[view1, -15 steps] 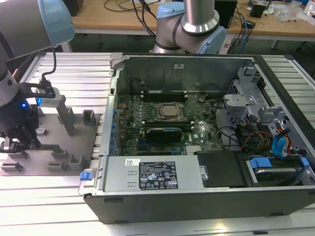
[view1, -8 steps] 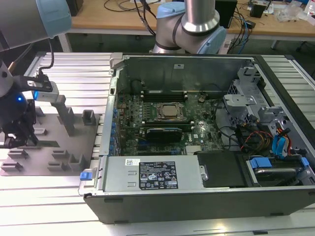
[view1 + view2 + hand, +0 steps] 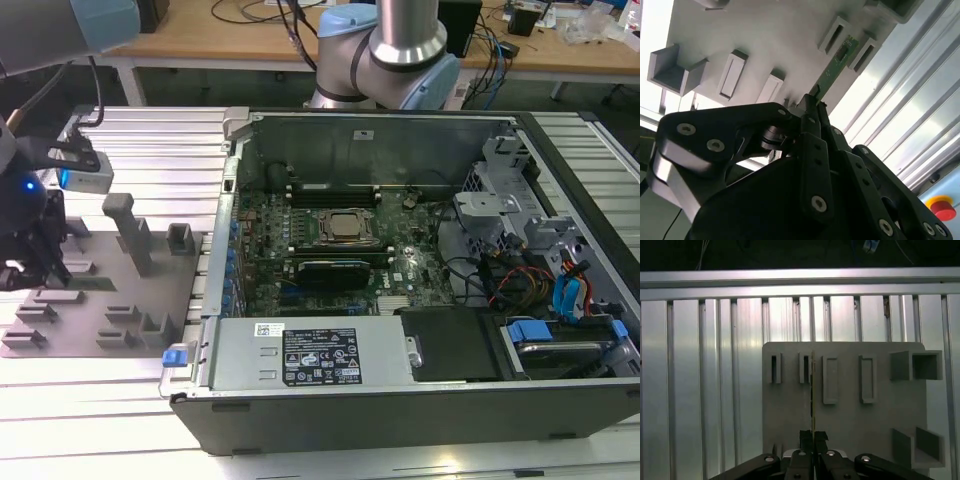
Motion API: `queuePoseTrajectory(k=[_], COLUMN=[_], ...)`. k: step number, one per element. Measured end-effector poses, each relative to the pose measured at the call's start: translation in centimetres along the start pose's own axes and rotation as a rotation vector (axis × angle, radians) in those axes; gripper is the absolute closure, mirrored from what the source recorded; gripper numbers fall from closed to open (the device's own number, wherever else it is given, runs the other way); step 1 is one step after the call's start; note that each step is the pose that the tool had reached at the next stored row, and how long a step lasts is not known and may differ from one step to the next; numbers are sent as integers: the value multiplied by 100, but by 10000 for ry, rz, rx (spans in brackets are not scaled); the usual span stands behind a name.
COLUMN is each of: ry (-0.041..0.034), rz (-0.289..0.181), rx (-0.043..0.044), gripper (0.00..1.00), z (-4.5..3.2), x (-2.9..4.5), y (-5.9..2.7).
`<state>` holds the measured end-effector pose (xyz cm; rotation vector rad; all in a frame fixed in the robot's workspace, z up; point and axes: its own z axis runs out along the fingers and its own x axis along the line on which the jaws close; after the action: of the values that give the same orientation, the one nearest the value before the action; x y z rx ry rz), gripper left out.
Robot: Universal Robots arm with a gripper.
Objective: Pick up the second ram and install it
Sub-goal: 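Pick up the second ram and move it above second insertion slot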
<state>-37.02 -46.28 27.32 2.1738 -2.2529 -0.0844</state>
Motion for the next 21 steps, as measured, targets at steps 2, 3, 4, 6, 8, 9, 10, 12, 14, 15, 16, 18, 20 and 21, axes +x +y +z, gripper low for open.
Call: queuePoseTrajectory(k=[2,3,4,6,8,9,10,12,14,15,16,18,20,21], ry=[-1,-1,-1,0,0,0,0,0,0,-1,-1,0,-1,0], rz=[0,0,0,0,0,0,-1,0,0,0,0,0,0,0], rx=[0,0,0,0,0,0,0,0,0,0,0,0,0,0], gripper=[89,89,89,89,89,89,89,89,89,89,89,89,89,89], z=[-114,-171,-227,-290,-361,-394,-412,-447,-487,-516,-544,-627,-664,-689], x=[-5,-7,-9,-12,-14,-16,-17,-19,-21,-22,-24,-28,-31,-32], y=[5,8,11,13,17,18,19,21,22,24,25,29,31,32])
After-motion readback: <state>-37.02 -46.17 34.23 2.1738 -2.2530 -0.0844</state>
